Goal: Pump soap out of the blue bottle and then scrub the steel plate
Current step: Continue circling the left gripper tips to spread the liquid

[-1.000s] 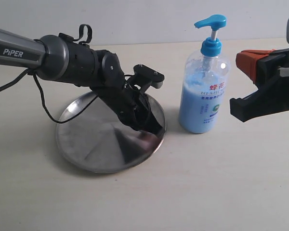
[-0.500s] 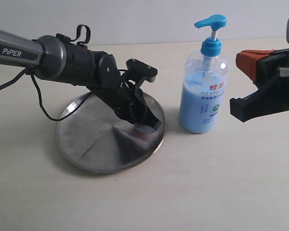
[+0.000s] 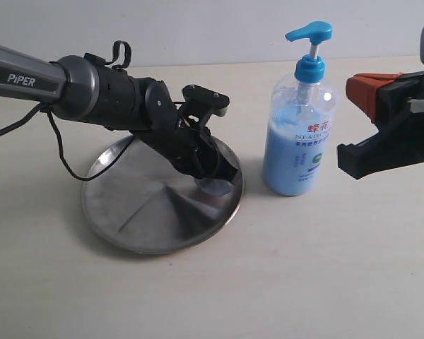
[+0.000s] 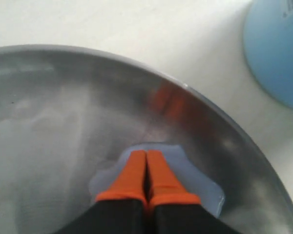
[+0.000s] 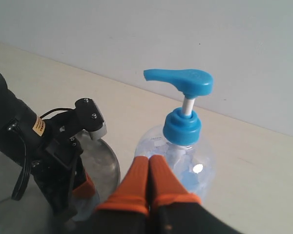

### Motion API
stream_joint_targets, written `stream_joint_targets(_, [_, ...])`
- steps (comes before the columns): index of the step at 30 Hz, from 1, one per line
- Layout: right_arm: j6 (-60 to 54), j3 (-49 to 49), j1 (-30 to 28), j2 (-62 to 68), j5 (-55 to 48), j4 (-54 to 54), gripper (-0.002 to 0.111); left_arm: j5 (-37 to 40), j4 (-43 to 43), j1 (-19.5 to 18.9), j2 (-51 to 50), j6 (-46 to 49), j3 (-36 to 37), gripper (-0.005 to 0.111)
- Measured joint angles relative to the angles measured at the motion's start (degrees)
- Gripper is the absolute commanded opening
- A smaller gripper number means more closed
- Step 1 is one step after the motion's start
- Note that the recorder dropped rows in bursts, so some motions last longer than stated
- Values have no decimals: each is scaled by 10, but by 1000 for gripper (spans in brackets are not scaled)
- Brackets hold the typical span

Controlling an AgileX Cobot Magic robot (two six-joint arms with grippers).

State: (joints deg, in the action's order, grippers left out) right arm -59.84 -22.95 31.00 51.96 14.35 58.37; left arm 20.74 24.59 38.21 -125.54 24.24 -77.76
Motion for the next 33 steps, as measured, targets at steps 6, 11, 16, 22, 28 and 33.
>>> stream_joint_targets(6, [0,0,0,0,0,0,0,31,6,1,1,7,0,0])
stream_joint_targets(11, [0,0,0,0,0,0,0,42,6,1,2,7,-1,0])
stream_joint_targets(16, [0,0,0,0,0,0,0,54,6,1,6,7,-1,0])
stream_joint_targets(22, [0,0,0,0,0,0,0,51,-22,1,16,-5,3,0])
stream_joint_targets(28, [0,0,0,0,0,0,0,32,-26,1,34,-5,6,0])
stream_joint_targets(33, [0,0,0,0,-3,0,0,17,-26,1,38,-5,6,0])
